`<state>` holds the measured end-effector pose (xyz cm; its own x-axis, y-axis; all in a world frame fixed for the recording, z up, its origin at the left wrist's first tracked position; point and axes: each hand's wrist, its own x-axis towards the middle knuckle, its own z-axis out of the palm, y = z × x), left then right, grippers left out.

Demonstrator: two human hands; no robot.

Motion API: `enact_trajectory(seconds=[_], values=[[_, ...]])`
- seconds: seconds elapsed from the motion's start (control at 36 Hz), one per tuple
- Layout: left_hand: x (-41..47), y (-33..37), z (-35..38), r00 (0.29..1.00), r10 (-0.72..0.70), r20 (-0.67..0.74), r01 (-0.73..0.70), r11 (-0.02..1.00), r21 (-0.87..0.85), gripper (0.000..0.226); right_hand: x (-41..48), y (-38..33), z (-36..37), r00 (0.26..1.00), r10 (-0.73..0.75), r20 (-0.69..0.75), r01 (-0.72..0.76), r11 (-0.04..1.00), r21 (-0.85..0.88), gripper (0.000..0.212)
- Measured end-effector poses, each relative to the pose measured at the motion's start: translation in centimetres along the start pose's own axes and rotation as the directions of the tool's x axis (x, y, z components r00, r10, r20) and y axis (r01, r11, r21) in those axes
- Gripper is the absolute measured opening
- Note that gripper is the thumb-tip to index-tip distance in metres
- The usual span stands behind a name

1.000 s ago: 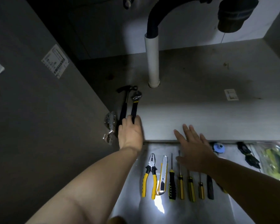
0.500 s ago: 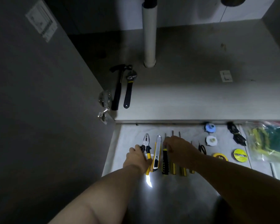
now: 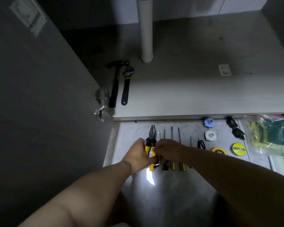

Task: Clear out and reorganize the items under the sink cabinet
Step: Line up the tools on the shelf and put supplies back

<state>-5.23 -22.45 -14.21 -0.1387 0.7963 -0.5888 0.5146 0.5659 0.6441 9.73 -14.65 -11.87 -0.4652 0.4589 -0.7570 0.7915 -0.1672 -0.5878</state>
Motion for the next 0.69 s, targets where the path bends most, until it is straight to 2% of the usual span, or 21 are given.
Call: enact_trajectory(seconds=[0.08, 0.19, 0.28, 0.33, 0.42, 0.5, 0.56, 0.58, 0.64, 0.69], values=[[-0.6, 1.8, -0.6, 0.998, 0.069, -0.015, -0.069, 0.997, -0.033, 0.049, -0.8, -0.6, 0.1, 1.0, -0.027, -0.015, 0.029, 0.99, 0.139, 0.018], [-0.9, 3.7, -0.8, 0.99, 0.129, -0.058, -0.133, 0.989, -0.068, 0.05, -2.2, -0.7, -1.4, 0.975, -0.147, -0.163, 0.161, 0.984, 0.076, 0.021], [-1.0, 4.7, -1.1, 0.973, 0.195, -0.122, -0.194, 0.981, 0.021, 0.05, -2.8, -0.4, -2.8, 0.977, -0.132, -0.17, 0.17, 0.957, 0.235, 0.008], [-1.0, 5.3, -1.2, 0.956, 0.24, -0.172, -0.229, 0.97, 0.081, 0.051, -3.2, -0.5, -3.6, 0.973, -0.153, -0.173, 0.198, 0.938, 0.284, 0.011], [-0.5, 6.2, -1.5, 0.916, 0.309, -0.257, -0.272, 0.947, 0.169, 0.048, -3.4, -0.9, -4.4, 0.951, -0.211, -0.226, 0.274, 0.913, 0.301, 0.012], [0.7, 7.4, -2.3, 0.868, 0.332, -0.37, -0.268, 0.939, 0.215, 0.054, -2.9, -1.8, -5.3, 0.913, -0.217, -0.344, 0.332, 0.887, 0.321, 0.012], [1.9, 8.3, -3.3, 0.833, 0.313, -0.457, -0.222, 0.945, 0.241, 0.063, -2.4, -2.5, -5.9, 0.853, -0.244, -0.462, 0.381, 0.896, 0.229, 0.009], [2.6, 8.7, -3.9, 0.814, 0.295, -0.5, -0.19, 0.949, 0.25, 0.063, -2.2, -2.7, -6.1, 0.809, -0.269, -0.522, 0.389, 0.912, 0.131, 0.012], [3.8, 9.4, -5.3, 0.791, 0.243, -0.562, -0.102, 0.957, 0.271, 0.053, -1.8, -2.8, -6.7, 0.725, -0.337, -0.6, 0.337, 0.934, -0.118, 0.021], [4.8, 10.0, -6.5, 0.79, 0.172, -0.589, 0.0, 0.96, 0.281, 0.049, -1.7, -2.7, -7.2, 0.69, -0.399, -0.604, 0.263, 0.915, -0.305, 0.032]])
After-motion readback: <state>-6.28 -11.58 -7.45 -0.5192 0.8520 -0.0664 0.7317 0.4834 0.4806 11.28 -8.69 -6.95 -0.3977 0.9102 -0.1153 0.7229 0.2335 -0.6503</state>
